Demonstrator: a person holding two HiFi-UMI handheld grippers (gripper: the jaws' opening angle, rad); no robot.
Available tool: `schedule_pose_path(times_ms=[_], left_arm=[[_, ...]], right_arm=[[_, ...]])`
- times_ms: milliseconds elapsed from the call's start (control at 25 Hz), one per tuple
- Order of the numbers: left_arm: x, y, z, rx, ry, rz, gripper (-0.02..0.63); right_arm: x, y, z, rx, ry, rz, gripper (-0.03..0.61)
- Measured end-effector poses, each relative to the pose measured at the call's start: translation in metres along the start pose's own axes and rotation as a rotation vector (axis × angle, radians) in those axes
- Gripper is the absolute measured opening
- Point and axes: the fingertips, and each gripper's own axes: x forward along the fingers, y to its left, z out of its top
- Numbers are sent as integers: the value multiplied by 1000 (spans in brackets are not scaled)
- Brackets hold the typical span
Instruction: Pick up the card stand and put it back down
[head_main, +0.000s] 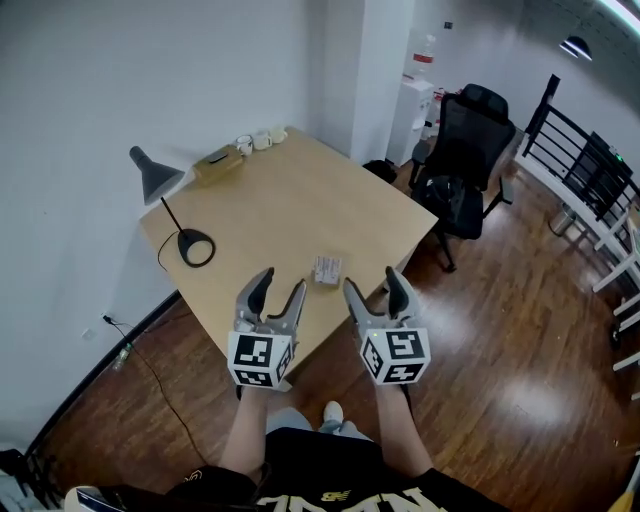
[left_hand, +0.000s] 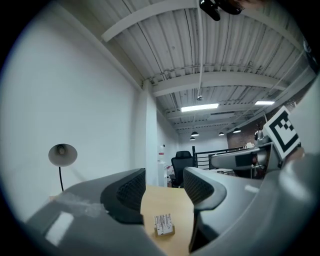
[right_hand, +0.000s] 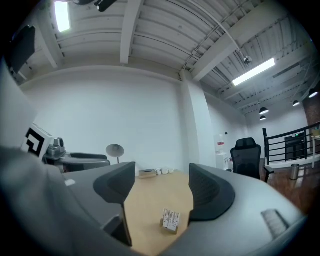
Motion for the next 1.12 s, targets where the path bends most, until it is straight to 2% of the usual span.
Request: schedule_pose_path(times_ms=[160, 360, 440, 520, 600, 720, 920, 1120], left_arm=[[14, 16, 0, 14, -16, -6, 258], [35, 27, 2, 36, -4, -46, 258], [40, 28, 0, 54, 8, -77, 258], [45, 32, -2, 59, 11, -100, 261], [51, 37, -8, 51, 15, -116, 261], [60, 39, -23, 33, 37, -137, 265], [68, 35, -58, -3, 113, -173, 284], [73, 31, -99, 22, 176, -195, 294]], right_arm=[[27, -1, -12, 32, 26, 29, 333], [48, -5, -4, 35, 8, 11, 331], [52, -5, -4, -21, 9, -28, 331], [58, -5, -7, -122, 23, -76, 325], [65, -2, -13, -156, 33, -88, 321], [74, -2, -28, -110, 51, -78, 321], [74, -3, -61, -126, 141, -97, 321], [73, -11, -96, -70, 204, -112, 321]])
